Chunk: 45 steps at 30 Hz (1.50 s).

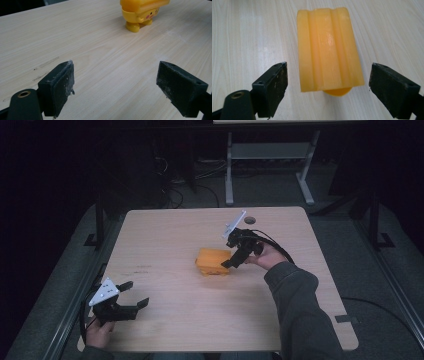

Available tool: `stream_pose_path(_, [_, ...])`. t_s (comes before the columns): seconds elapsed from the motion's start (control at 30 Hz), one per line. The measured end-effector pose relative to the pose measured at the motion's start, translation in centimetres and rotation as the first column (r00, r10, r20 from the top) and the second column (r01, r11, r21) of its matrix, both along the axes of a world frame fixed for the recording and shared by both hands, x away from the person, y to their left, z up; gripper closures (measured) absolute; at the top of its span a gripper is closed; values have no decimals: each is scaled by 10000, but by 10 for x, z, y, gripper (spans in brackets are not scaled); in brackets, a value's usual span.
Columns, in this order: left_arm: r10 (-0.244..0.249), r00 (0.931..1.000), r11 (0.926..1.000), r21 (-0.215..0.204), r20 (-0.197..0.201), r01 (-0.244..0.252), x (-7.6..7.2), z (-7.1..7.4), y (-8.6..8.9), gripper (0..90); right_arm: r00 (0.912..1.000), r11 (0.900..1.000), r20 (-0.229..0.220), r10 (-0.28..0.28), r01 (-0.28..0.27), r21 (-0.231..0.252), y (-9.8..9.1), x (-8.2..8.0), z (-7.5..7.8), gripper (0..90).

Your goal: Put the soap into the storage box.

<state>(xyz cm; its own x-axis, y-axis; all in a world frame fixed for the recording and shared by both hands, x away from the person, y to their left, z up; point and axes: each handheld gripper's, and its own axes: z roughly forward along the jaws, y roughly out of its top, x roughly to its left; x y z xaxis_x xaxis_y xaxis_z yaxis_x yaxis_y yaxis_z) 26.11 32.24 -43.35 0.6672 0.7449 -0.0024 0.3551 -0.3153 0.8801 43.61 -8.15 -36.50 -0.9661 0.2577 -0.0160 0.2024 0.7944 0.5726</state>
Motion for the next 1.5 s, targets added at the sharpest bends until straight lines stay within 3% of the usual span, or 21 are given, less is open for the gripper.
stream_pose_path(0.27, [42, 10000, 10000, -27, -9, -42, 0, 0, 0, 143, 9997, 9998, -166, -163, 162, -62, -7, -4, -2, 149])
stream_pose_path(0.33, [32, 10000, 10000, -29, -1, -32, 0, 0, 0, 143, 9998, 9998, -41, -192, 192, 86, -11, -7, -1, 151])
stream_pose_path(0.7, [53, 10000, 10000, -9, -43, -53, 0, -1, 0, 143, 9993, 9995, -159, -328, 327, -39, -22, -13, -5, 151])
stream_pose_path(1.17, [81, 9999, 10000, -2, -68, -81, 0, -1, -1, 143, 9990, 9990, -2, -436, 436, -28, -30, -21, 0, 151])
stream_pose_path(1.5, [38, 10000, 10000, 27, -44, -37, 1, -1, -1, 143, 9974, 9976, -224, -681, 679, -125, -44, -27, -8, 154])
